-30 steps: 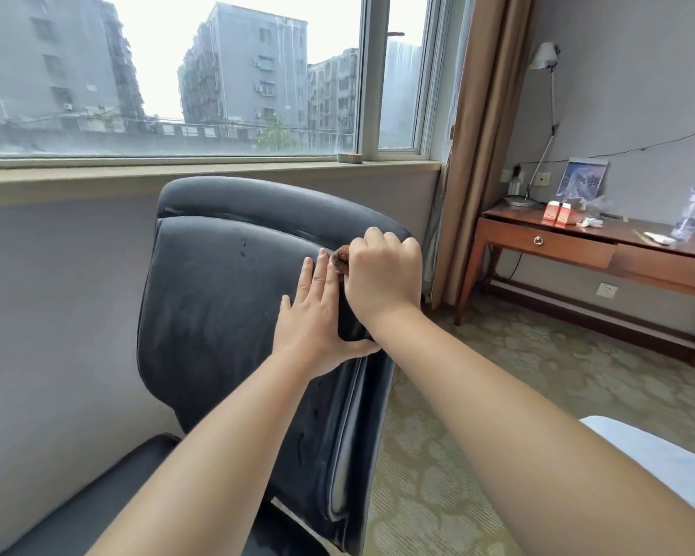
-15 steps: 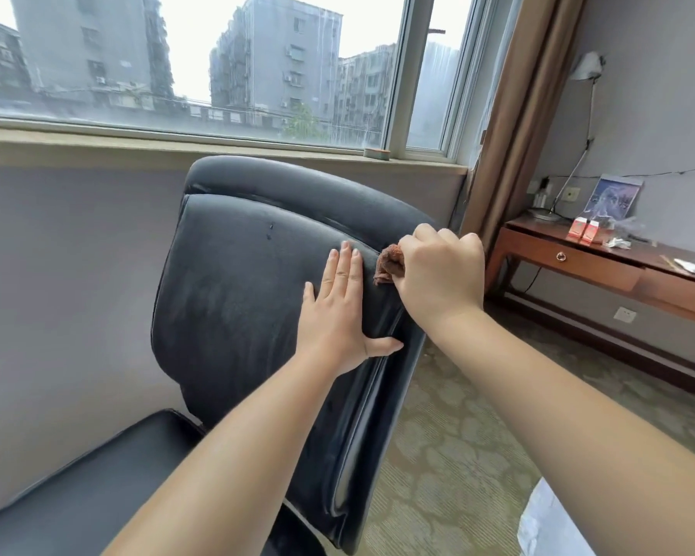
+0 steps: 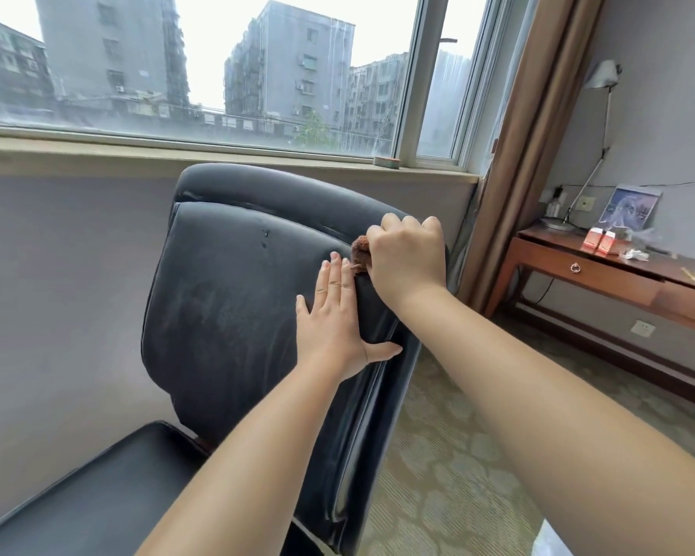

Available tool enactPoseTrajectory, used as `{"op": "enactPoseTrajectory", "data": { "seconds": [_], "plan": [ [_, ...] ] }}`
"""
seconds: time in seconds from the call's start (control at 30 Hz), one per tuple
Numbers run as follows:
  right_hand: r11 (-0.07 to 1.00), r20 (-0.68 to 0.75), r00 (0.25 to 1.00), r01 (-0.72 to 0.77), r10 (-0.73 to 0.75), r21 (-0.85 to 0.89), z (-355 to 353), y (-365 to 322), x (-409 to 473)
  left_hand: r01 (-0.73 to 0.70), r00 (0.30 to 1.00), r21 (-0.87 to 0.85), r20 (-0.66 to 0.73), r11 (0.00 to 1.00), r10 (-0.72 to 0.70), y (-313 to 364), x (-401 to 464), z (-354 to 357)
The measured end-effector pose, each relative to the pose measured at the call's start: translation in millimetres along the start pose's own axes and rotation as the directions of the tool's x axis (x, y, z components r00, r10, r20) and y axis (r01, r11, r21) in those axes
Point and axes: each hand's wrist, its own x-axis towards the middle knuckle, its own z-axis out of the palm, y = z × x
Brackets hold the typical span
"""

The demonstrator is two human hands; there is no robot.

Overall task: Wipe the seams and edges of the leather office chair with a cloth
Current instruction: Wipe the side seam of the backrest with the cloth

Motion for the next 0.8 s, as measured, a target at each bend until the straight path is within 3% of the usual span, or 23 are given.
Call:
{"op": "enactPoseTrajectory", "data": {
  "seconds": [0.2, 0.47, 0.8],
  "plan": [
    [0.995, -0.015, 0.999, 0.029, -0.031, -0.099, -11, 29, -24, -0.022, 0.999, 0.03, 0.032, 0.999, 0.021, 1, -5, -1],
    [0.989, -0.088, 0.991, 0.093, -0.103, -0.118, -5, 10, 1, -0.055, 0.998, 0.012, 0.017, 0.998, 0.055, -1, -7, 1],
    [0.984, 0.01, 0.988, 0.157, -0.157, -0.088, 3, 1, 24, -0.044, 0.999, 0.028, 0.008, 0.999, 0.043, -4, 1, 6]
  ]
}}
